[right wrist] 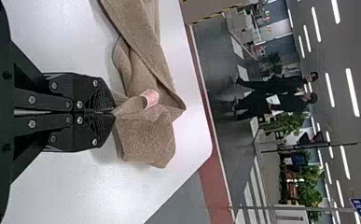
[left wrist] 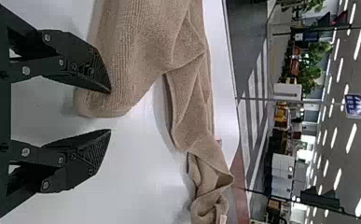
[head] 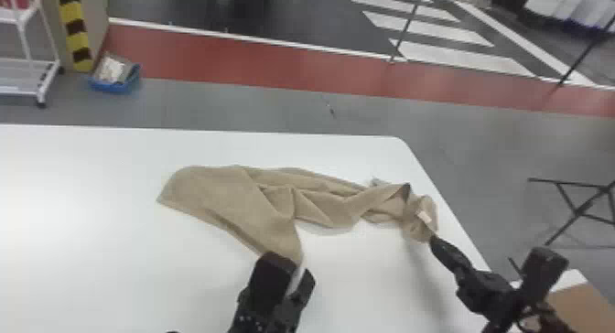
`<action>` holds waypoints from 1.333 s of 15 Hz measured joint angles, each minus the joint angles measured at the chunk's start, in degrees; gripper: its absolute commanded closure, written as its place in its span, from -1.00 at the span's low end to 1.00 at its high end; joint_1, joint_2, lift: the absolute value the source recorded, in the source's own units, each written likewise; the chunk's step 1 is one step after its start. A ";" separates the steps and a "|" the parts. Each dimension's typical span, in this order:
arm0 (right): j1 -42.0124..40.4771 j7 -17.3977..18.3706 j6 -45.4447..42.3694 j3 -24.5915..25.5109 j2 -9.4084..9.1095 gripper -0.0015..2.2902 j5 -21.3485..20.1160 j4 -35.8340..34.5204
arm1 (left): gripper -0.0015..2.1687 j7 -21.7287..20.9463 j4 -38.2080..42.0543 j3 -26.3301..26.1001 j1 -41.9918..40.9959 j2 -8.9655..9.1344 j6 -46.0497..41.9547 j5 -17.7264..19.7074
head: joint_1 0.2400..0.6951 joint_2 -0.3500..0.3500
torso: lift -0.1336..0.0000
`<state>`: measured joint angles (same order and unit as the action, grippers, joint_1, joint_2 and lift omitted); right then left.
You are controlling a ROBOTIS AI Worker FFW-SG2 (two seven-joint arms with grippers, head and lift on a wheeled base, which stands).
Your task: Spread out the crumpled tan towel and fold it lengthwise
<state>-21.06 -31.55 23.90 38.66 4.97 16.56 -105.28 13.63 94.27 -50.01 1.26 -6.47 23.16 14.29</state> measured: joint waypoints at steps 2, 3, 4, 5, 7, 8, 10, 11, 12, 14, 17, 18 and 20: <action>0.23 -0.02 -0.24 0.02 0.03 0.50 0.05 0.20 | -0.36 0.28 0.04 0.05 0.05 -0.21 0.54 -0.23 | 1.00 -1.00 | -0.86; 0.33 -0.08 -0.28 0.02 0.02 0.50 0.05 0.22 | -0.35 0.35 0.19 0.10 0.04 -0.37 0.82 -0.24 | 1.00 -1.00 | -0.86; 0.39 -0.16 -0.29 0.02 -0.01 0.50 0.08 0.21 | -0.35 0.35 0.25 0.19 0.00 -0.54 1.24 -0.24 | 1.00 -1.00 | -0.86; 0.41 -0.32 -0.29 0.02 -0.05 0.50 0.13 0.19 | -0.34 0.35 0.29 0.26 -0.01 -0.67 1.64 -0.34 | 1.00 -1.00 | -0.86; 0.41 -0.51 -0.35 0.08 -0.18 0.50 0.25 -0.08 | 0.00 0.48 0.30 0.50 -0.02 -0.86 2.34 -0.77 | 1.00 -1.00 | -0.86; 0.41 -0.52 -0.36 0.09 -0.33 0.50 0.28 -0.32 | 0.00 0.97 0.38 0.66 -0.03 -0.89 2.57 -0.85 | 1.00 -1.00 | -0.86; 0.33 -0.53 -0.27 0.09 -0.62 0.50 0.31 -0.88 | 0.27 1.28 1.14 1.17 -0.32 -1.15 2.76 -0.86 | 1.00 -1.00 | -0.86; 0.22 -0.56 -0.17 0.09 -0.74 0.50 0.39 -1.26 | 0.27 1.73 2.16 1.63 -0.69 -1.55 2.75 -0.85 | 1.00 -1.00 | -0.86; 0.07 -0.59 -0.02 0.09 -0.85 0.50 0.55 -1.75 | 0.27 2.06 3.54 2.35 -1.18 -2.03 2.70 -0.84 | 1.00 -1.00 | -0.86; -0.16 -0.53 0.82 0.05 -1.15 0.50 0.73 -3.48 | 0.27 2.62 8.21 5.24 -2.95 -3.80 2.71 -0.66 | 1.00 -1.00 | -0.86; 0.20 0.23 3.99 0.17 -1.16 0.50 0.92 -7.23 | 0.27 3.93 17.28 11.38 -6.23 -7.00 3.79 -0.84 | 1.00 -1.00 | -0.86; 0.73 0.40 5.54 0.47 -0.90 0.50 1.02 -8.45 | 0.27 4.79 20.07 13.52 -7.01 -8.00 4.72 -0.99 | 1.00 -1.00 | -0.86; 2.48 0.65 10.15 2.08 0.21 0.50 1.38 -10.82 | 0.27 5.24 26.46 20.45 -9.90 -9.84 6.21 -1.11 | 1.00 -1.00 | -0.86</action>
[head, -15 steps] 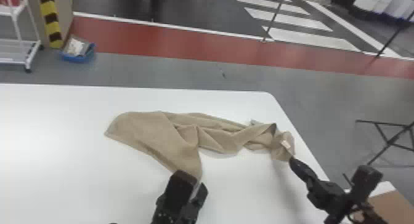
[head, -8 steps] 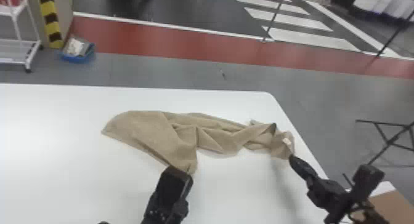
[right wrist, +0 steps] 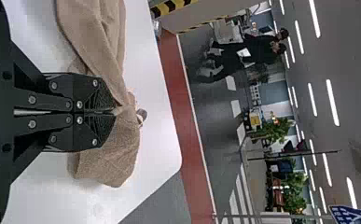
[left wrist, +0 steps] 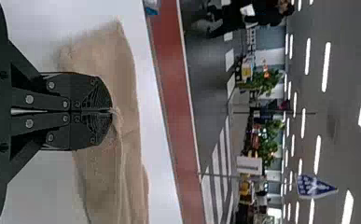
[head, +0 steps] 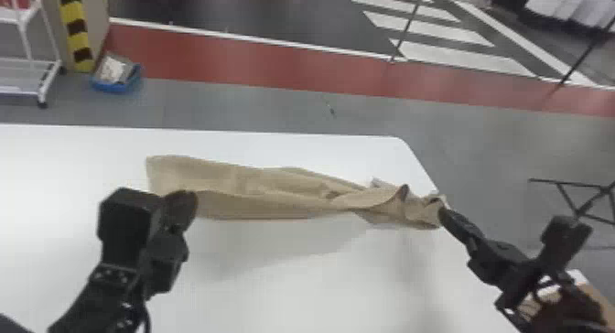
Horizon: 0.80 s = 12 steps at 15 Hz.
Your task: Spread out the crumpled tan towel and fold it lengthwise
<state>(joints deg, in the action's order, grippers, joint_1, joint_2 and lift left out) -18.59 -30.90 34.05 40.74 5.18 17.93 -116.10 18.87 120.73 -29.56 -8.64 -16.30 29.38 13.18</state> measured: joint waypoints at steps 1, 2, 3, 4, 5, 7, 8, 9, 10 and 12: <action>0.84 0.72 1.94 1.18 0.81 0.50 0.34 -0.58 | 0.27 0.19 2.57 3.40 -1.50 -0.76 0.24 0.34 | 1.00 -1.00 | -0.86; 2.00 2.41 3.78 2.61 2.13 0.50 0.60 -0.57 | 0.27 0.83 5.43 7.56 -3.24 -1.69 0.39 1.37 | 1.00 -1.00 | -0.86; 3.44 4.28 5.24 3.64 3.69 0.50 0.53 0.63 | 0.27 1.93 7.72 11.92 -4.64 -2.51 0.78 3.35 | 1.00 -1.00 | -0.86; 4.53 5.35 6.56 4.10 4.83 0.50 0.34 1.80 | 0.28 2.41 9.05 15.54 -5.41 -3.11 1.34 5.56 | 1.00 -1.00 | -0.86; 5.34 5.93 7.99 4.33 5.58 0.50 0.30 2.64 | 0.27 2.52 10.17 19.27 -5.96 -3.81 1.85 8.22 | 1.00 -1.00 | -0.86; 6.23 6.21 10.00 4.19 5.93 0.50 0.49 2.92 | 0.27 2.42 11.95 23.52 -6.63 -4.82 2.24 10.93 | 1.00 -1.00 | -0.86; 6.91 6.60 10.54 3.62 5.96 0.50 0.23 2.83 | 0.27 2.34 12.63 24.39 -6.73 -5.14 2.33 11.26 | 1.00 -1.00 | -0.86; 7.93 6.92 11.02 2.66 5.96 0.50 -0.27 2.79 | 0.28 2.23 12.88 24.86 -6.55 -5.39 2.39 11.36 | 1.00 -1.00 | -0.86; 9.02 7.32 11.33 1.52 5.93 0.50 -0.88 2.95 | 0.27 2.03 12.76 25.12 -5.95 -5.58 2.39 11.46 | 1.00 -1.00 | -0.86; 12.64 8.46 11.59 -2.14 5.59 0.50 -2.48 4.80 | 0.27 1.24 10.29 25.31 -2.85 -5.95 2.40 12.07 | 1.00 -0.89 | -0.86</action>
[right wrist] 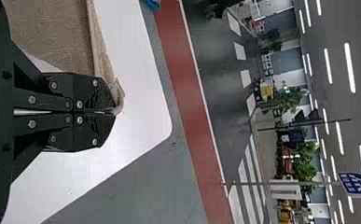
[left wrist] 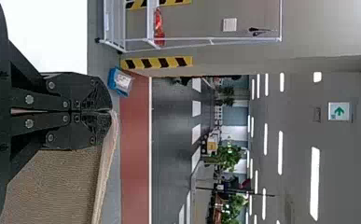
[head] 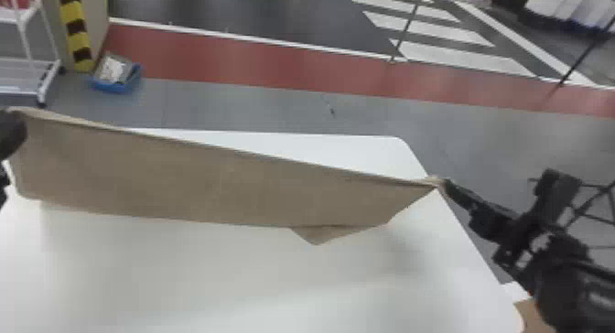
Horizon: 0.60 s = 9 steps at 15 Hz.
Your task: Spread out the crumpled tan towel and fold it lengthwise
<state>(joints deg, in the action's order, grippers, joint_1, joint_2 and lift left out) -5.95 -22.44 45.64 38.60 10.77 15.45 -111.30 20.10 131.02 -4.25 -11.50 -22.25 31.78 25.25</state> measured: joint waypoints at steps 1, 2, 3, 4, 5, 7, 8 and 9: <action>2.08 0.60 0.01 -1.84 -0.28 0.50 -0.49 1.20 | 0.27 -0.42 -1.92 -0.10 2.05 -0.09 -0.03 0.49 | 0.98 -0.82 | -0.86; 4.81 1.32 0.03 -4.02 -0.86 0.50 -0.87 2.74 | 0.27 -0.70 -4.80 -0.56 4.86 -0.06 -0.11 0.89 | 0.93 -0.77 | -0.86; 7.14 2.07 0.04 -5.79 -1.73 0.50 -1.13 4.04 | 0.27 -0.85 -7.78 -1.29 7.57 0.13 -0.15 1.01 | 0.88 -0.69 | -0.86; 9.80 2.99 -0.08 -7.68 -3.08 0.50 -1.54 5.37 | 0.27 -1.02 -11.85 -2.49 11.15 0.55 -0.35 1.02 | 0.82 -0.62 | -0.86; 12.10 3.76 -0.50 -9.47 -4.53 0.50 -2.10 6.40 | 0.27 -1.42 -15.98 -3.68 14.72 1.00 -0.85 0.99 | 0.71 -0.51 | -0.86; 15.36 4.59 -3.02 -11.73 -7.00 0.50 -2.88 7.96 | 0.27 -3.12 -22.47 -5.19 20.58 1.67 -2.25 1.09 | 0.57 -0.42 | -0.86; 16.64 4.64 -5.00 -12.32 -7.86 0.50 -2.99 8.86 | 0.27 -3.74 -24.92 -5.74 23.21 1.84 -2.84 1.24 | 0.49 -0.39 | -0.86; 17.62 4.61 -7.01 -12.53 -8.21 0.50 -2.89 9.92 | 0.27 -4.49 -26.53 -6.09 25.12 1.92 -3.62 1.48 | 0.41 -0.38 | -0.86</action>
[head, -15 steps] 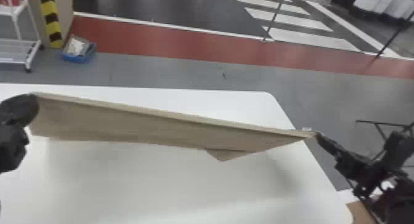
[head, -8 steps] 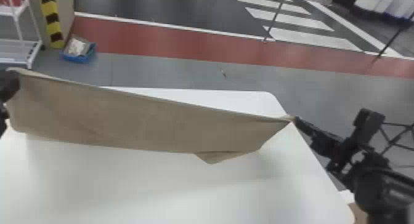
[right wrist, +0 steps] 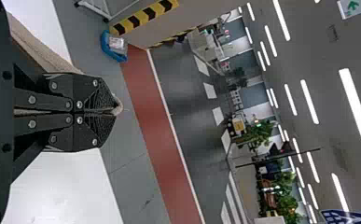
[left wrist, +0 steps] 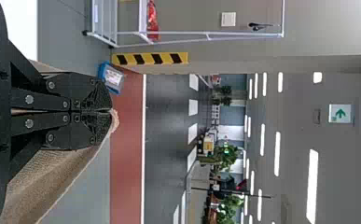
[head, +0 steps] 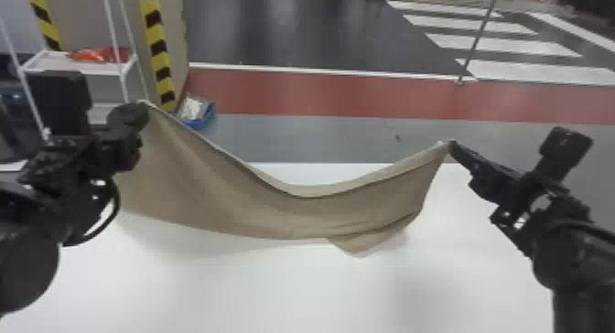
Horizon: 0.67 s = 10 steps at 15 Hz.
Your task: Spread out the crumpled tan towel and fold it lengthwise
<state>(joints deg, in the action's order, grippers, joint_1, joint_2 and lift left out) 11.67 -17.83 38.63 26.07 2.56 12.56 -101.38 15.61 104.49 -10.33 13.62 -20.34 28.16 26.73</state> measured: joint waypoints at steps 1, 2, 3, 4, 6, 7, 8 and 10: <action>1.16 -0.22 -2.84 0.07 -0.09 0.50 0.64 1.77 | 0.27 -0.88 -1.53 -0.20 1.94 0.01 -1.26 0.42 | 0.27 -0.37 | -0.86; 2.52 -0.74 -6.00 0.46 -0.04 0.50 1.71 4.06 | 0.27 -1.46 -2.92 -0.32 3.71 0.01 -2.62 0.80 | 0.18 -0.37 | -0.86; 4.16 -1.17 -9.17 0.87 0.11 0.50 2.66 6.65 | 0.27 -2.03 -4.34 -0.43 5.48 0.03 -4.03 1.11 | 0.11 -0.38 | -0.86; 5.70 -1.50 -11.79 1.16 0.29 0.50 3.20 9.00 | 0.27 -2.39 -5.60 -0.51 7.02 0.12 -5.06 1.54 | 0.03 -0.38 | -0.86; 9.53 -2.04 -16.14 1.53 1.51 0.50 3.73 14.23 | 0.27 -3.44 -8.41 -0.56 10.03 0.50 -7.67 2.52 | -0.14 -0.40 | -0.86; 11.70 -2.42 -17.98 1.54 2.67 0.50 3.92 17.05 | 0.27 -3.91 -10.01 -0.62 11.50 0.74 -9.47 2.89 | -0.21 -0.41 | -0.86; 13.74 -3.32 -19.79 1.47 4.03 0.50 4.42 19.75 | 0.27 -4.61 -11.55 -0.69 12.91 1.05 -11.52 3.42 | -0.29 -0.42 | -0.86; 16.43 -5.65 -22.30 1.53 6.87 0.50 7.19 23.40 | 0.27 -5.37 -13.00 -0.53 14.86 1.44 -13.68 5.26 | -0.54 -0.46 | -0.86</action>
<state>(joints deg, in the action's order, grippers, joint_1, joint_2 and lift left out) 28.10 -23.48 16.33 27.61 9.43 19.75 -77.98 10.25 91.50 -10.87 28.48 -18.90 14.48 31.99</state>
